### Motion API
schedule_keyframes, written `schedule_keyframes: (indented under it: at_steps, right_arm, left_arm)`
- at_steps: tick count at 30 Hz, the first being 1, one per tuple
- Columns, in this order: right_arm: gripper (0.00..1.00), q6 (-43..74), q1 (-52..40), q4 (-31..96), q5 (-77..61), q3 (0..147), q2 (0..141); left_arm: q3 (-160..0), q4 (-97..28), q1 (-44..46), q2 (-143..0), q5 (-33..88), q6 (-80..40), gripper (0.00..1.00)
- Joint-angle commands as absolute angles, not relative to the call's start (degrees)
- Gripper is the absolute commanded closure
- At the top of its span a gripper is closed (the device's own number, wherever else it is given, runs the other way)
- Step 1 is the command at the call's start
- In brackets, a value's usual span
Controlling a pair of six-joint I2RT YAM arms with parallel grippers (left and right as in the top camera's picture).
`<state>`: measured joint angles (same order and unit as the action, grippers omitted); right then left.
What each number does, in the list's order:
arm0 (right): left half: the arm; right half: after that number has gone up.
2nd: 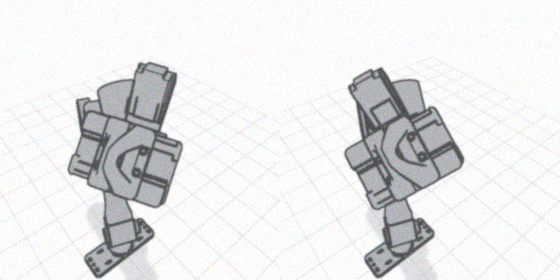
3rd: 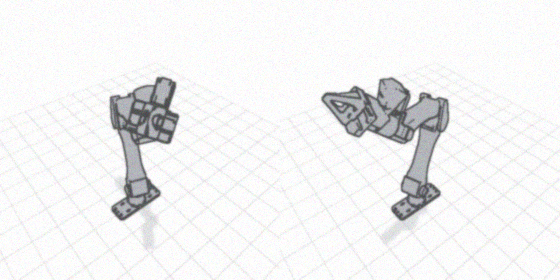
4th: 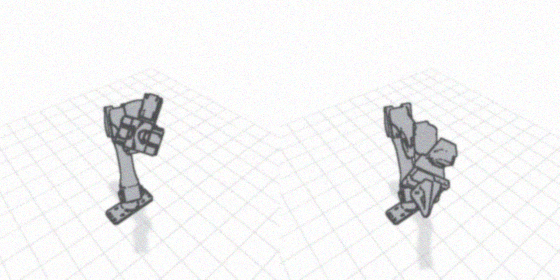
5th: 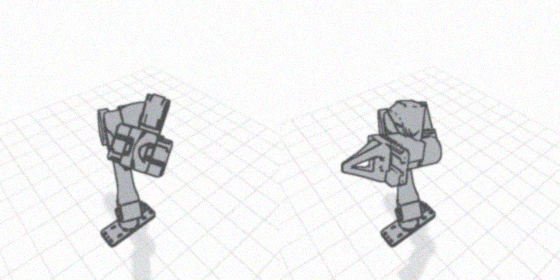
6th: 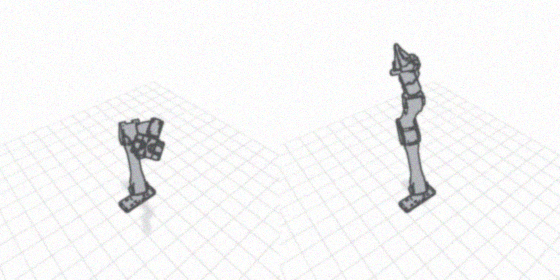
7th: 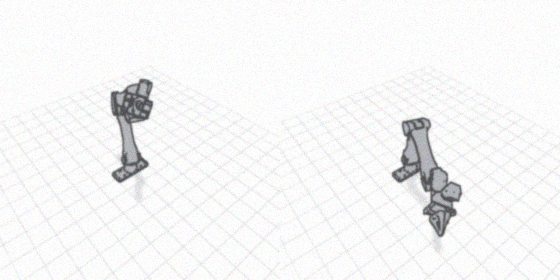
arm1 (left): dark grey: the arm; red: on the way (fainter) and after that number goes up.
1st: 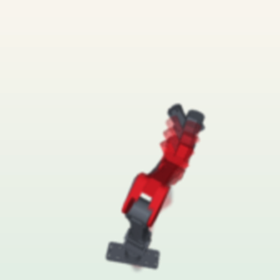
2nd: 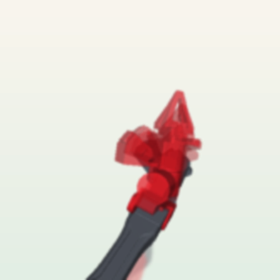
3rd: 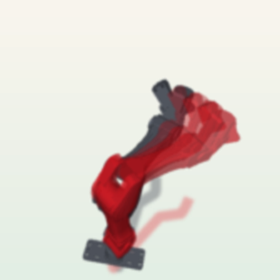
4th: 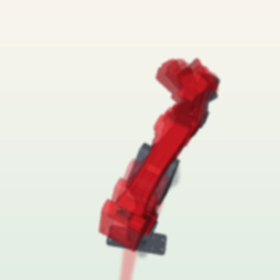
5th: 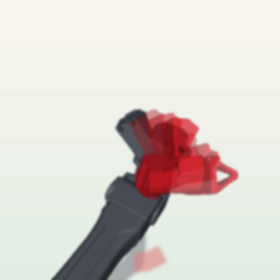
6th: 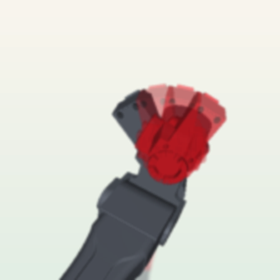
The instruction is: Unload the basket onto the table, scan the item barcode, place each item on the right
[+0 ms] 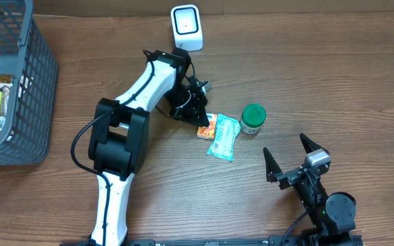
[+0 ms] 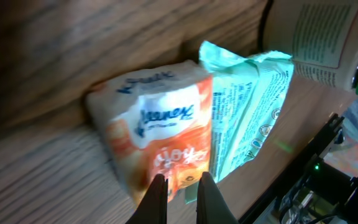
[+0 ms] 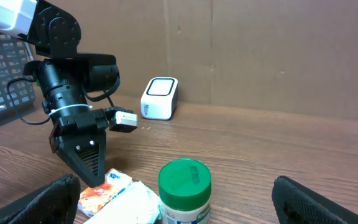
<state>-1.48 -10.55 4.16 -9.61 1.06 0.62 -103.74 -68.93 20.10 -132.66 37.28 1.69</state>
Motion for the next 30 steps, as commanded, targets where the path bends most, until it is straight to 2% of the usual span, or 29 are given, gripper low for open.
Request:
schedule_keyframes:
  at_steps: [1,30]
  right_arm:
    - [0.0,-1.26,-10.48,3.99,-9.26,0.47,0.23]
    - [0.0,-1.26,-10.48,3.99,-9.26,0.47,0.23]
  left_arm:
    - [-103.33,-68.71,19.62,-133.01,36.84,2.85,0.96]
    - [-103.11,-68.16,20.43,-133.08,36.64,2.2,0.96]
